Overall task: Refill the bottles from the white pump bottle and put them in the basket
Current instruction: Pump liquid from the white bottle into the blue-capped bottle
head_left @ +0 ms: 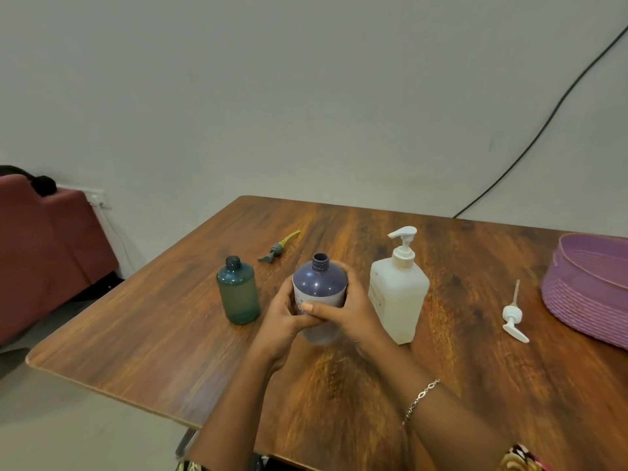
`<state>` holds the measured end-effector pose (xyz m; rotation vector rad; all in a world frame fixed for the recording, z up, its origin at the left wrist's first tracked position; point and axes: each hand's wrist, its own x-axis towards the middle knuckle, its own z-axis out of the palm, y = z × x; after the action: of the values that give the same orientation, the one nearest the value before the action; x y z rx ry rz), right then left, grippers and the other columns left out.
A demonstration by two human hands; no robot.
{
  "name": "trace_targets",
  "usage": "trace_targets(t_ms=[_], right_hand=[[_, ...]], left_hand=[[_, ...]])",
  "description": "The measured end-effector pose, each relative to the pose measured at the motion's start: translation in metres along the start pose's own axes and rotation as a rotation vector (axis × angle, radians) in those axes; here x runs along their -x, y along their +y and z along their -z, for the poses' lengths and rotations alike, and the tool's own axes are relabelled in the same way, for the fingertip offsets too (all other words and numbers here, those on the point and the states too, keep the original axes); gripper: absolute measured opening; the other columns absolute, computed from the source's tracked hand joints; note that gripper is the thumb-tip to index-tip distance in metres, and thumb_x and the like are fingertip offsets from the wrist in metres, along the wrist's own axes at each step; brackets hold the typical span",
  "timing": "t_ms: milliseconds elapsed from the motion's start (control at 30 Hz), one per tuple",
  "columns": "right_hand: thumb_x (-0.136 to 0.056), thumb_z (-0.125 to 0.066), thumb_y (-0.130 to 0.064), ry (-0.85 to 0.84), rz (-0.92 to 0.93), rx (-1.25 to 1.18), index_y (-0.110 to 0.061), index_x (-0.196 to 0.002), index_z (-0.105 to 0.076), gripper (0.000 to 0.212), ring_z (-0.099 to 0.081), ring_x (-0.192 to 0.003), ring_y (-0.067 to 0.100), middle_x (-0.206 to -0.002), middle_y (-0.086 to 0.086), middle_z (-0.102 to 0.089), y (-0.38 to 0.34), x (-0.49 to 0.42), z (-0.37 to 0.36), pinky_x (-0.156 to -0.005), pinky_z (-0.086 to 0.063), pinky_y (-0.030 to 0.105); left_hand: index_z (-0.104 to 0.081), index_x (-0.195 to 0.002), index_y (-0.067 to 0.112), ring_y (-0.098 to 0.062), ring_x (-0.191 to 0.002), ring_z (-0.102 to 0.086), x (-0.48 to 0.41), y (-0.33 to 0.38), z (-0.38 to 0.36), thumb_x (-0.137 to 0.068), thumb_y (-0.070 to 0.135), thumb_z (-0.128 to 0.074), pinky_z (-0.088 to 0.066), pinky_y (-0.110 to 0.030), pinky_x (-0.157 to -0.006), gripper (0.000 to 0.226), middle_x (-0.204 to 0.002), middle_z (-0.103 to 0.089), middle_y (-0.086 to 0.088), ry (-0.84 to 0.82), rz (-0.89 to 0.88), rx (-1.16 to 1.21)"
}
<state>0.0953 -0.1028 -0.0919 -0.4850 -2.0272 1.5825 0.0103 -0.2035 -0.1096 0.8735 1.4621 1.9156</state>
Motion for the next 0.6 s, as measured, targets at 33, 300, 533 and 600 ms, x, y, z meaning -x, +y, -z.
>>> trace_targets(t_ms=[33, 300, 533, 600], right_hand=[[-0.067, -0.082, -0.012, -0.008, -0.013, -0.003, -0.023, -0.134, -0.036, 0.082, -0.048, -0.117, 0.014, -0.128, -0.004, -0.047, 0.002, -0.001, -0.001, -0.095, -0.045, 0.025], [-0.065, -0.083, -0.009, -0.057, -0.026, -0.052, -0.025, -0.129, -0.039, 0.079, -0.053, -0.111, 0.012, -0.117, -0.011, -0.053, 0.023, -0.018, -0.019, -0.090, -0.049, 0.025], [-0.041, -0.083, -0.038, -0.048, -0.046, -0.148, -0.037, -0.112, -0.045, 0.081, -0.058, -0.108, 0.015, -0.114, -0.008, -0.057, 0.033, -0.038, -0.046, -0.091, -0.052, 0.036], [-0.042, -0.084, -0.037, -0.066, -0.048, -0.154, -0.035, -0.116, -0.045, 0.084, -0.058, -0.111, 0.017, -0.118, -0.004, -0.057, 0.035, -0.042, -0.053, -0.094, -0.051, 0.042]], left_hand=[[-0.050, -0.125, 0.019, -0.012, -0.104, -0.064, 0.000, -0.001, 0.001, -0.055, -0.006, -0.068, -0.052, -0.021, -0.078, 0.077, -0.117, -0.064, -0.002, 0.003, 0.008, -0.003], [-0.055, -0.121, 0.018, -0.010, -0.102, -0.064, 0.000, -0.008, 0.020, -0.064, -0.003, -0.076, -0.052, -0.023, -0.083, 0.064, -0.112, -0.067, 0.001, 0.127, -0.018, -0.247], [-0.069, -0.095, 0.015, 0.001, -0.066, -0.055, 0.002, -0.006, 0.027, -0.072, 0.008, -0.074, -0.039, -0.006, -0.055, 0.024, -0.076, -0.065, 0.005, 0.456, -0.073, -0.734], [-0.068, -0.084, 0.015, 0.001, -0.060, -0.051, 0.002, -0.007, 0.029, -0.073, 0.015, -0.075, -0.037, -0.008, -0.052, 0.012, -0.066, -0.060, 0.009, 0.524, -0.078, -0.795]])
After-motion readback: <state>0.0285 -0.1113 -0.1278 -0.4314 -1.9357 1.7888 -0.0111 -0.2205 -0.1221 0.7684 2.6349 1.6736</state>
